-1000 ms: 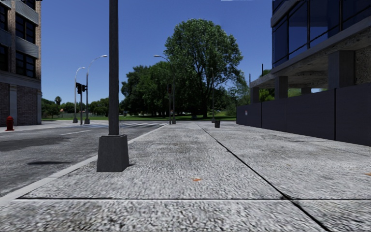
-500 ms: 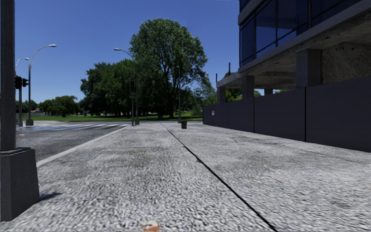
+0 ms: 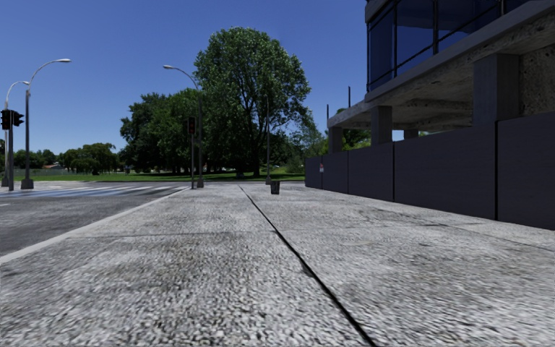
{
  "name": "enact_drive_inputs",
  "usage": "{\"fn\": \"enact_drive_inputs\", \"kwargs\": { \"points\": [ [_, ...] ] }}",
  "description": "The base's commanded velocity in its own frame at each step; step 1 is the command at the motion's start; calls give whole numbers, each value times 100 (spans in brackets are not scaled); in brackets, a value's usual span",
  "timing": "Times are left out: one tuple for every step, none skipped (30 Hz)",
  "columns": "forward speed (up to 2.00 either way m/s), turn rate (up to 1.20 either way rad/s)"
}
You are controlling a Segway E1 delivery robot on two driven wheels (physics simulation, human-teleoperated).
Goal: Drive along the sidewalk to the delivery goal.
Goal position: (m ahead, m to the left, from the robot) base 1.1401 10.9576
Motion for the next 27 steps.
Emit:
{"fn": "enact_drive_inputs", "kwargs": {
  "points": [
    [200,0],
    [200,0],
    [200,0],
    [200,0],
    [200,0],
    [200,0],
    [200,0],
    [200,0],
    [200,0],
    [200,0],
    [200,0],
    [200,0],
    [200,0],
    [200,0],
    [200,0],
    [200,0],
    [200,0],
    [200,0],
    [200,0],
    [200,0],
    [200,0],
    [200,0],
    [200,0],
    [200,0],
    [200,0],
    [200,0],
    [200,0]
  ]
}}
